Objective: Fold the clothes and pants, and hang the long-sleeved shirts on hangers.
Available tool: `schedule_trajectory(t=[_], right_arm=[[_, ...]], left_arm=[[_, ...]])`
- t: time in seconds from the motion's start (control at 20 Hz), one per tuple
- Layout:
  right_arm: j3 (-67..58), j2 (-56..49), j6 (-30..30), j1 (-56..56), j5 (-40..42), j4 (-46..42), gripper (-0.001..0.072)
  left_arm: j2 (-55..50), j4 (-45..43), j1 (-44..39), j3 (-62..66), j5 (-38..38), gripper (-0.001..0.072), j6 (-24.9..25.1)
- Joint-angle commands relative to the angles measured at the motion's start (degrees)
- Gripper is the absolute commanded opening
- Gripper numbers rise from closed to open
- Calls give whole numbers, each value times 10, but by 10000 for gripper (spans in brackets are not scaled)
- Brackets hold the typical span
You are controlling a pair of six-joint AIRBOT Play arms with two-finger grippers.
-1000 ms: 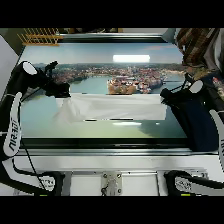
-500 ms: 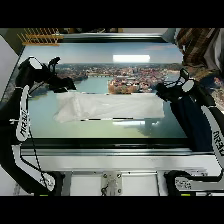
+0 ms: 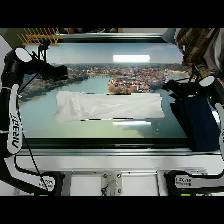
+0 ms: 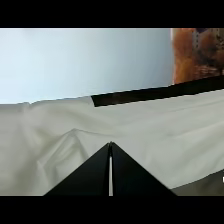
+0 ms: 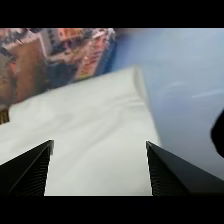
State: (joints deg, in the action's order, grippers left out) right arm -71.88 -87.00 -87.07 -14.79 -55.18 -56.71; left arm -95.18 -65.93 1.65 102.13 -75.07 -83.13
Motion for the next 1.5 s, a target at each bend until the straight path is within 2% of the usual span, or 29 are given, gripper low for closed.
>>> schedule_trajectory(t=[0.0, 0.2, 0.35, 0.5, 0.7, 0.75, 0.9, 0.95, 1.05, 1.3, 1.45], right_arm=[[-4, -35, 86, -71, -112, 11, 626], [-2, -90, 109, -82, -123, 18, 626], [-2, -131, 143, -67, -124, 83, 625], [-2, -157, 153, -38, -124, 125, 625], [-2, -168, 153, 7, -120, 131, 617], [-2, -167, 153, 17, -113, 131, 520], [-3, -165, 153, 28, -96, 130, 92], [-3, -160, 153, 26, -96, 129, 12], [-4, -135, 150, 20, -103, 115, 11], [-86, -57, 72, 18, -196, -63, 11], [-161, -31, 48, 19, -259, -83, 11]], left_arm=[[28, 1, -36, 1, -7, 5, -2], [26, -1, -97, 0, -7, 5, -2], [26, -1, -128, 0, 9, 5, -2], [26, 0, -144, 0, 18, 5, -2], [26, 0, -146, 0, 18, 5, -3], [26, 0, -146, 0, 18, 5, -3], [26, 0, -146, 0, 17, 5, -3], [25, 0, -146, 0, 18, 5, -3], [13, 0, -154, 0, 17, 5, -3], [-76, 2, -216, 1, 42, 4, -3], [-141, 52, -265, 2, 90, 5, -2]])
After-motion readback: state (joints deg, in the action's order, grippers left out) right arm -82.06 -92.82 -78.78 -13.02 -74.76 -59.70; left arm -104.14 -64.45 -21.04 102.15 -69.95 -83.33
